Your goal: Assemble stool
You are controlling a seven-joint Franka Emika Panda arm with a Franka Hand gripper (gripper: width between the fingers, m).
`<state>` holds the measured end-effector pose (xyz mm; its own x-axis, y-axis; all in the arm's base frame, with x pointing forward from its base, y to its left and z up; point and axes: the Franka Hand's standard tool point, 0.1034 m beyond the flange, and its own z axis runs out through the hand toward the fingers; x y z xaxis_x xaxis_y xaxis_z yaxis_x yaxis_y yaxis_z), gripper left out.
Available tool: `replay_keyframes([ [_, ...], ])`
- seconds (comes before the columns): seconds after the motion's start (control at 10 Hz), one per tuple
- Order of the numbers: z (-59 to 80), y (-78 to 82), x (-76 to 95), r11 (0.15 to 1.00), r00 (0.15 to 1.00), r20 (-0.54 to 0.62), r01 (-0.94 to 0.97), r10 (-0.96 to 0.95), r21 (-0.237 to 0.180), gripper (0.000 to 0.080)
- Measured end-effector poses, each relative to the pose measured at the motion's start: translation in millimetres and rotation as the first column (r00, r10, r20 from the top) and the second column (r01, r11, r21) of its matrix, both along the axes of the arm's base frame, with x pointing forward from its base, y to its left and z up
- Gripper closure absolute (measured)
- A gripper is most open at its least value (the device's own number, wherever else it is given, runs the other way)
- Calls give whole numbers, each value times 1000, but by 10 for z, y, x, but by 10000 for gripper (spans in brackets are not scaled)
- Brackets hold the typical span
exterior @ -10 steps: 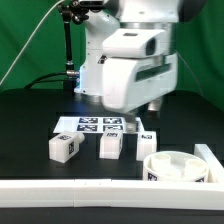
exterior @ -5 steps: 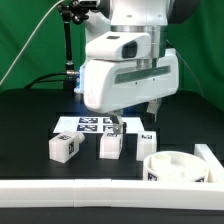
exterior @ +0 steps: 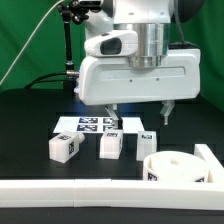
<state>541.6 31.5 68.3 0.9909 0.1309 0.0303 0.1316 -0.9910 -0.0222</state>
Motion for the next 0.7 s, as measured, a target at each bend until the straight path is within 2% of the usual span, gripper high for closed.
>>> replay_keyframes([
  [0.2,-1,20,-2,996,996,-4,93,-93,14,151],
  [0.5,-10,93,-24,925,925,-44,378,-377,30,151],
  [0.7,-13,96,-21,922,923,-43,385,-383,33,151],
])
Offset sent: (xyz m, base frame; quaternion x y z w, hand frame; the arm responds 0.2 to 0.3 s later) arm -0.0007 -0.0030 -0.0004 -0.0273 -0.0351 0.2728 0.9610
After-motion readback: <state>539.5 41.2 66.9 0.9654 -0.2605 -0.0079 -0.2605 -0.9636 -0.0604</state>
